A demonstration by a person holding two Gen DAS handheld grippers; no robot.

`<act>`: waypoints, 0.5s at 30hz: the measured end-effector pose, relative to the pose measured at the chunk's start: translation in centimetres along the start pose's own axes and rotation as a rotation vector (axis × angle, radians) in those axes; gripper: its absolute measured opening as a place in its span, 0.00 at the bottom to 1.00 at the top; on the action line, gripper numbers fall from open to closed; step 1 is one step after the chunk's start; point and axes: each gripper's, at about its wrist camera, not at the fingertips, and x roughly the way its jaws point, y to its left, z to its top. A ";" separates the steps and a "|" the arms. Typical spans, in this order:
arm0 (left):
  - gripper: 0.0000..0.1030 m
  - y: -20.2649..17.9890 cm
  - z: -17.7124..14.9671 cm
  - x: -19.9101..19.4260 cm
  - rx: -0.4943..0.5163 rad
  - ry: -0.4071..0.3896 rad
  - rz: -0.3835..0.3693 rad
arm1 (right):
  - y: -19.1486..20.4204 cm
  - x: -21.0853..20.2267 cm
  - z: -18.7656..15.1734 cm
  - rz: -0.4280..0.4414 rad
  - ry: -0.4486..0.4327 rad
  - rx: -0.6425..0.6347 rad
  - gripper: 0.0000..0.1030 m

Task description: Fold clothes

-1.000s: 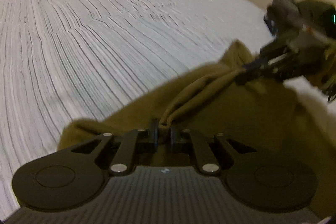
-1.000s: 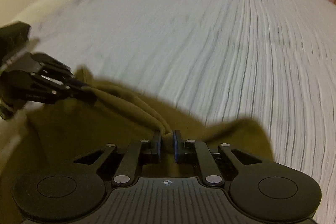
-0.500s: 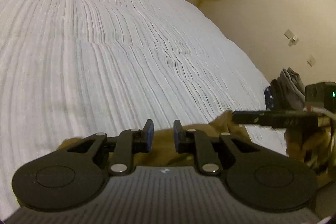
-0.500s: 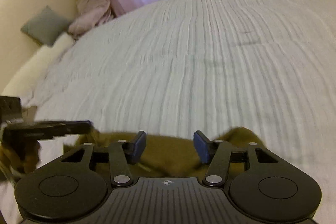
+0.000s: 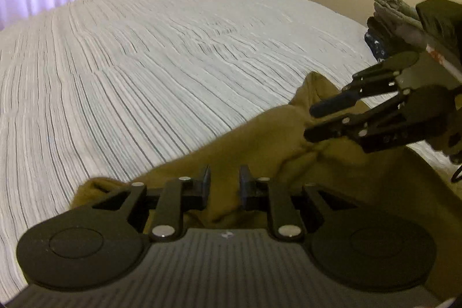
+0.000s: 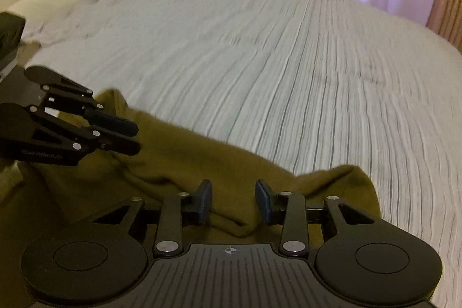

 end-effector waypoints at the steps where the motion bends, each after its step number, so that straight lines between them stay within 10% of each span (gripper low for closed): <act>1: 0.18 -0.3 -0.5 0.1 0.011 0.025 0.012 | 0.2 0.6 -0.4 -0.009 0.042 0.004 0.37; 9: 0.16 -3.6 -4.1 -7.6 -0.127 -0.084 0.077 | 1.6 -5.6 -3.5 -0.053 -0.068 0.107 0.37; 15: 0.16 -9.0 -11.1 -12.1 -0.236 0.031 0.099 | 3.9 -10.7 -9.8 -0.044 0.072 0.159 0.37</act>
